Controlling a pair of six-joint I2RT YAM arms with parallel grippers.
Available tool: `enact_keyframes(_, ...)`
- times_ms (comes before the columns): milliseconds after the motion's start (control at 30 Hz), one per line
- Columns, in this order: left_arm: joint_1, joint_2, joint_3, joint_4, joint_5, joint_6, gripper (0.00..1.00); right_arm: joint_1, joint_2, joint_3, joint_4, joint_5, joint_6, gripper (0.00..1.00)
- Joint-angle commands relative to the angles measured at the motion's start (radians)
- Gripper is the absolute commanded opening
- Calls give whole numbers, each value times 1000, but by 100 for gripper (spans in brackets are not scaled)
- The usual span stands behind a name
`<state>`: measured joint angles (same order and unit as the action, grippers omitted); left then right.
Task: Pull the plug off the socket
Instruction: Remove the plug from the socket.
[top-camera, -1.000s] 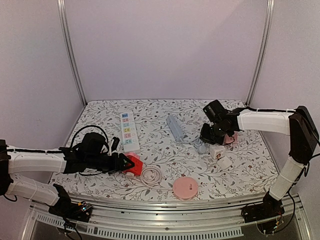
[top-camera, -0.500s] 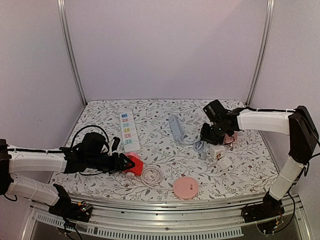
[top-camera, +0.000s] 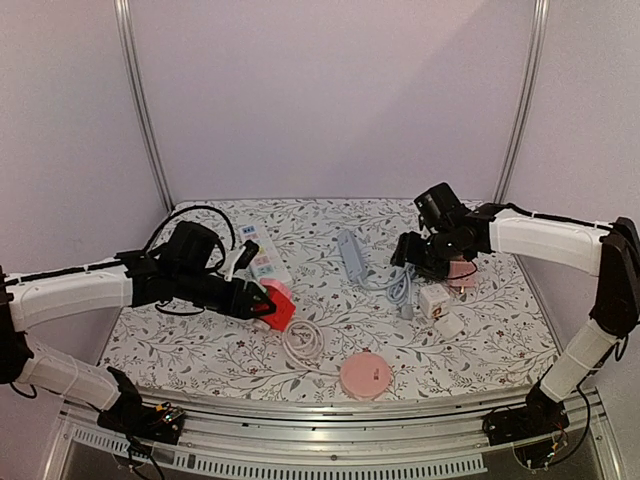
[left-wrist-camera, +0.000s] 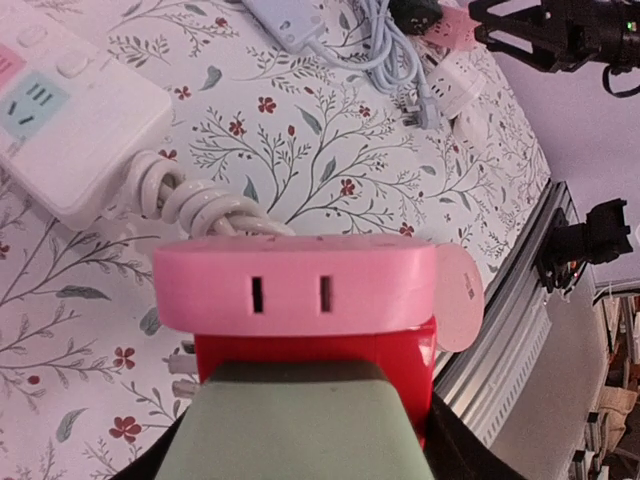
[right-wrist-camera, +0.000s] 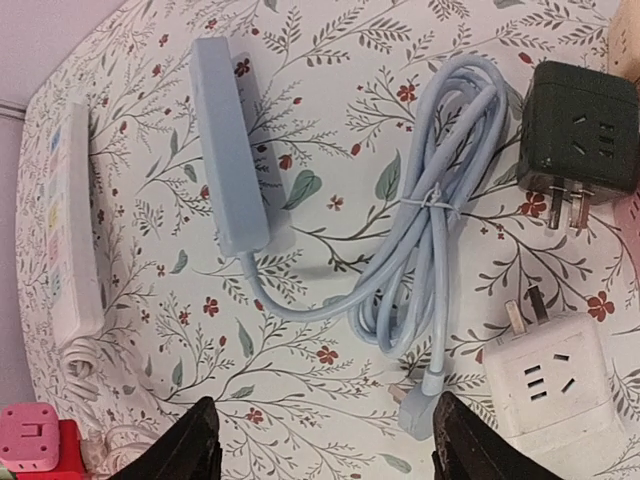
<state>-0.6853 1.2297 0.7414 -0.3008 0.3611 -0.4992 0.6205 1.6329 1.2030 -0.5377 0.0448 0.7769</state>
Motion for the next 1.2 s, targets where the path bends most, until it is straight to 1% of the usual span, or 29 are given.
enact_keyframes(0,23,53,184,-114,122,279,27,15,-88,38,-28,-97,-35,75)
enact_keyframes(167,23,108,291,-177,161,407,26,107,-131,88,-56,-95,-46,81)
enact_keyframes(267,21,112,318,-188,139,472,25,170,-121,124,-59,-87,-39,83)
enact_keyframes(400,21,116,315,-194,83,544,25,223,-83,151,-5,-130,2,83)
enact_keyframes(600,14,117,296,-186,124,538,25,314,2,218,54,-115,25,84)
enact_keyframes(767,0,125,300,-183,122,531,25,345,62,233,144,-163,49,84)
enact_keyframes(1167,-31,128,303,-202,51,550,25,428,169,317,164,-155,44,85)
